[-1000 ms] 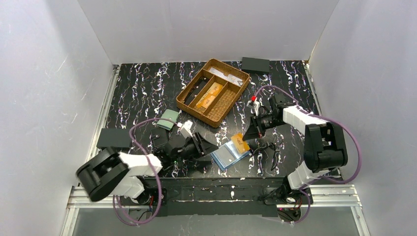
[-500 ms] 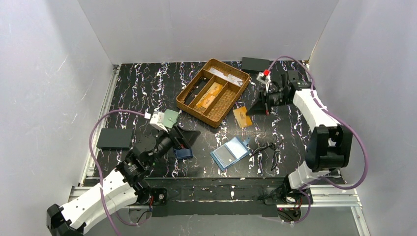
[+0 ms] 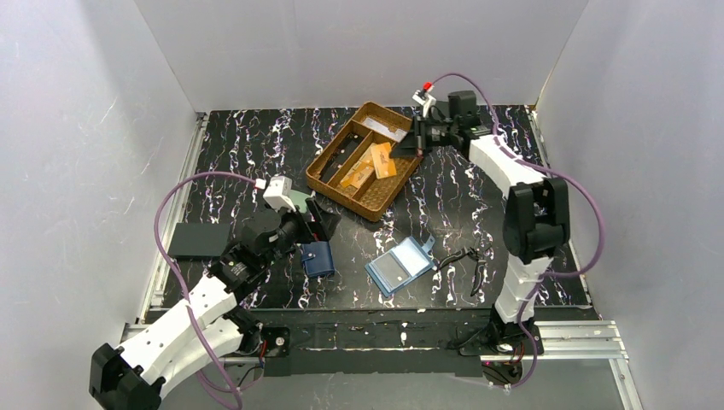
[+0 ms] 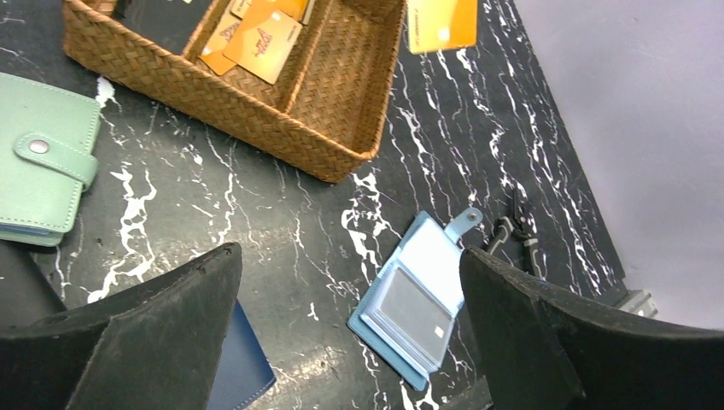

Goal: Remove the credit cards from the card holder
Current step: Place the credit card in the storage box.

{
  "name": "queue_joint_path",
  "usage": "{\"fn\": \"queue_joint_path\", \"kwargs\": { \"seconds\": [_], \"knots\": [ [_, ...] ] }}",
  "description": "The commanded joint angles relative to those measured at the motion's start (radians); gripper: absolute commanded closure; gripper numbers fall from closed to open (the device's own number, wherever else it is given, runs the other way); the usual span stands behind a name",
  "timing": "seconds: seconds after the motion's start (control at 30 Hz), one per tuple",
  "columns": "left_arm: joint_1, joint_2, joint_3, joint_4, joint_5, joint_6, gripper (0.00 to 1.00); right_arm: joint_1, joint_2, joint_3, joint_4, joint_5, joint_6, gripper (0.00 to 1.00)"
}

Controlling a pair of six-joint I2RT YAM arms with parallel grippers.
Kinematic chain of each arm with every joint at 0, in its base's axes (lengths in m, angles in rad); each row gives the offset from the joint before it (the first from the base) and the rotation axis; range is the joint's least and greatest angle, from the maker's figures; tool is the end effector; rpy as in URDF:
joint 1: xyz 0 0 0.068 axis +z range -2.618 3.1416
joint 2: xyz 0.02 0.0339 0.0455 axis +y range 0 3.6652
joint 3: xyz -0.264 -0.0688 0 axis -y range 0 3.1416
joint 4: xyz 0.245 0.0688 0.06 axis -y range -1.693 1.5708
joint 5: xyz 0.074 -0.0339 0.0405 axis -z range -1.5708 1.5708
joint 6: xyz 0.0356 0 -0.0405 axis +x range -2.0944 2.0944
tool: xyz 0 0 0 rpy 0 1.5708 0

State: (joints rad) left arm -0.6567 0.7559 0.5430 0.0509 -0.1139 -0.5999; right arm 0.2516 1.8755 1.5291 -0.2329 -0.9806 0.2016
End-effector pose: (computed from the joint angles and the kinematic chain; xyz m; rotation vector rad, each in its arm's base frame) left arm 0.1514 -0.1116 0.2838 -0.0361 1.8036 -0.8169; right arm 0.4077 0.1353 0.2872 -0.6408 2.0283 1.3113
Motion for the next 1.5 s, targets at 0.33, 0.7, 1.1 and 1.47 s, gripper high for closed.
{"fn": "queue_joint_path", "kwargs": {
  "seconds": [0.33, 0.7, 1.1, 1.47],
  "knots": [
    [0.048, -0.039, -0.048, 0.007, -0.008, -0.02, 0.02, 0.148, 0.221, 0.167, 0.235, 0.442, 0.558, 0.99],
    [0.052, -0.078, -0.07, 0.0, -0.015, -0.058, 0.02, 0.163, 0.25, 0.176, 0.163, 0.646, 0.596, 0.99],
    [0.052, -0.213, -0.065, -0.104, 0.094, -0.197, 0.02, 0.089, 0.114, 0.182, 0.065, 0.717, 0.285, 0.57],
    [-0.222, 0.007, -0.049, -0.036, 0.216, -0.39, 0.04, 0.035, -0.635, -0.421, -0.579, 0.169, -0.886, 0.4]
  ]
}}
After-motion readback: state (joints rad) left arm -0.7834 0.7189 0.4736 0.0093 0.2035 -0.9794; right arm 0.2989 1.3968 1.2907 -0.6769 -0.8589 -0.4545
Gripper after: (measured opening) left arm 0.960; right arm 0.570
